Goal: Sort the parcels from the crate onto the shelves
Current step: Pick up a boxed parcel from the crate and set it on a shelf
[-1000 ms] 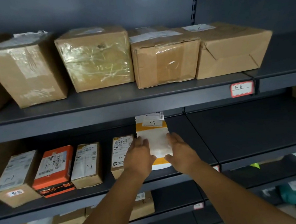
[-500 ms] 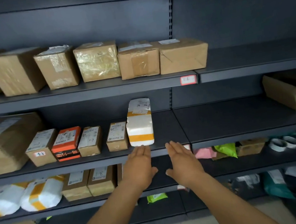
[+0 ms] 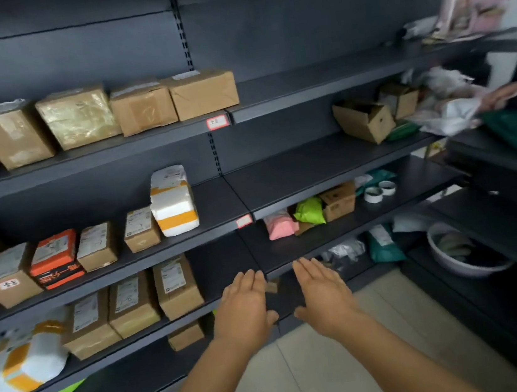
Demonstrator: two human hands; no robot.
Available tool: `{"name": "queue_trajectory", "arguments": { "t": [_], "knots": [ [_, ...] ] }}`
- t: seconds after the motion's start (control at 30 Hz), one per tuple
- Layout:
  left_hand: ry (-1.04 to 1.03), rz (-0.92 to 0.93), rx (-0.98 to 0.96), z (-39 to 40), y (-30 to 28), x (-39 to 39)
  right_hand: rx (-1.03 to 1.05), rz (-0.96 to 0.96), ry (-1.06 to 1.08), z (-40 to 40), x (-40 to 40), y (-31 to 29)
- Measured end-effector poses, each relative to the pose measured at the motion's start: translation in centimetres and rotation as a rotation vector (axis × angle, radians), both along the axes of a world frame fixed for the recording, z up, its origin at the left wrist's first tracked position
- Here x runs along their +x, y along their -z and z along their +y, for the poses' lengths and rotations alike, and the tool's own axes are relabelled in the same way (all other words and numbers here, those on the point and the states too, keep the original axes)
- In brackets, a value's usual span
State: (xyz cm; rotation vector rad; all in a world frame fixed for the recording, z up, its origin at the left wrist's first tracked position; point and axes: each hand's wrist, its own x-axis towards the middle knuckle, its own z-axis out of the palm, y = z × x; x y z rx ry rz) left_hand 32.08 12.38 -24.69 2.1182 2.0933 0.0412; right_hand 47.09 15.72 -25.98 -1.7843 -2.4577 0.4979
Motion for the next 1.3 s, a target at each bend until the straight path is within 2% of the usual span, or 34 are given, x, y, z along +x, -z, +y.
{"name": "queue_trajectory", "arguments": {
  "t": [0.53,0.93,1.3],
  "knots": [
    [0.518,-0.027,-0.010,-19.9,1.1,14.5,-0.007,-0.016,0.522,-27.3,14.6,1.1],
    [0.942,-0.071,-0.058,-32.6,3.3,31.7,-0.050,-0.029,0.931,-45.9,28.2,3.0],
    [1.143,-0.031,-0.158,-44.3,6.5,48.3,-0.157,0.001,1.148,-60.5,42.4,6.3]
  ]
}}
